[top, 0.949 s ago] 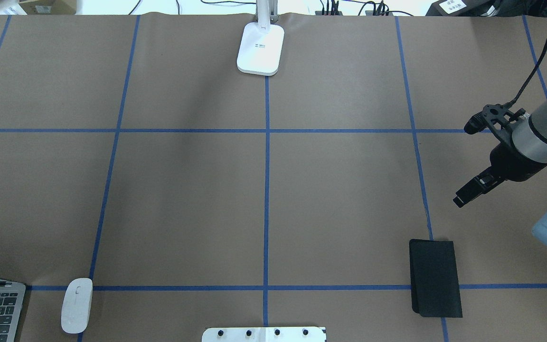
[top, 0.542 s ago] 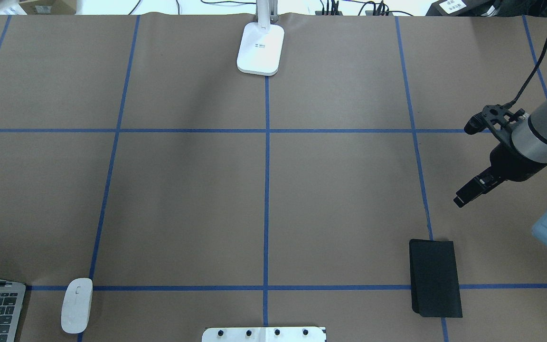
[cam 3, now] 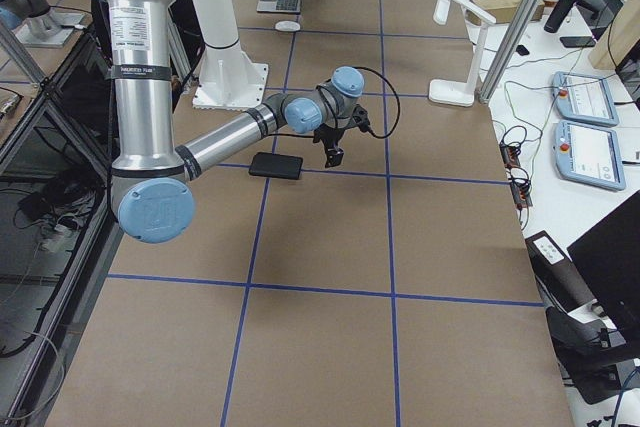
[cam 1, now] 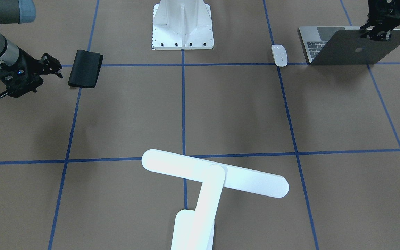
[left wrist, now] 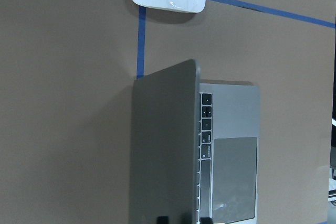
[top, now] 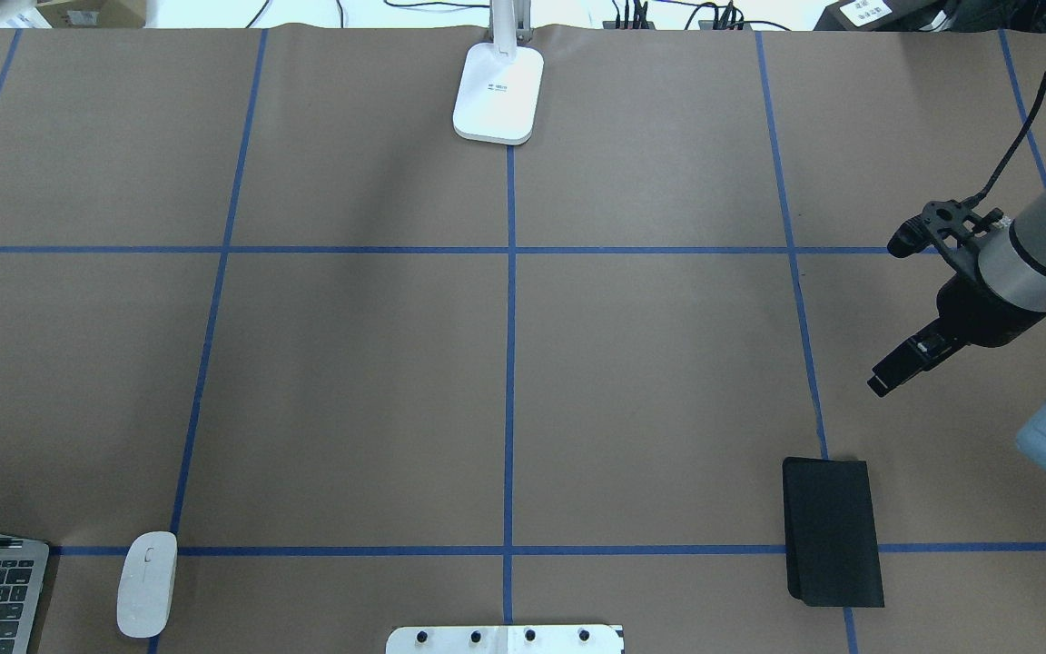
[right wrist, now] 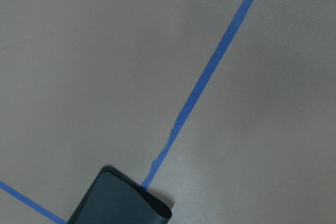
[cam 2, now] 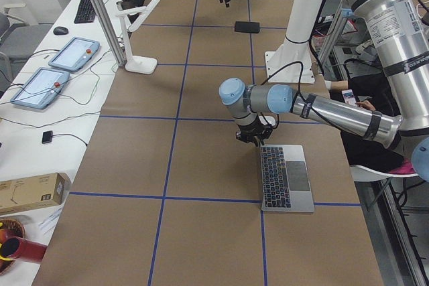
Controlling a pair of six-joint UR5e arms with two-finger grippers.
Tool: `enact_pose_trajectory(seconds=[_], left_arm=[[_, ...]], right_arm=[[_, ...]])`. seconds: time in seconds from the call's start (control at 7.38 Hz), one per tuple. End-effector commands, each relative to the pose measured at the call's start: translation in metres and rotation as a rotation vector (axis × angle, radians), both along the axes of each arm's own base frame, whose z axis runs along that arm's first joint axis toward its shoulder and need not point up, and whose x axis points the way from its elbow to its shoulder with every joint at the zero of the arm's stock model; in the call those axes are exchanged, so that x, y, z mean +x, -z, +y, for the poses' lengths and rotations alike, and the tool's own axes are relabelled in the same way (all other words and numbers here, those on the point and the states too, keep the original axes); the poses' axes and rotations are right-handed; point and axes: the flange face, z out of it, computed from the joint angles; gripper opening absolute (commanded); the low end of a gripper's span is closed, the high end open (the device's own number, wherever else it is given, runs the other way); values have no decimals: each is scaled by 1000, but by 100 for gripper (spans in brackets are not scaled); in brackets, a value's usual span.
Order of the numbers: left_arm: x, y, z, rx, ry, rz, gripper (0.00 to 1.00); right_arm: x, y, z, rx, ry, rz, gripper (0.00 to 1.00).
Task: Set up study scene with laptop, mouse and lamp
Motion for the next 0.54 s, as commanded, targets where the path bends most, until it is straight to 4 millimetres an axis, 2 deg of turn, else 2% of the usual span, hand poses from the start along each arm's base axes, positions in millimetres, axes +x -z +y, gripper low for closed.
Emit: enact_pose_trajectory(seconds=[0.0, 0.41], left_arm=[[0, 0, 0, 0, 2, 0, 0], [-3, 3, -1, 14, 5, 7, 0]], right_arm=[[0, 0, 0, 0, 0, 0, 100], [0, 0, 0, 2, 1, -1, 100]])
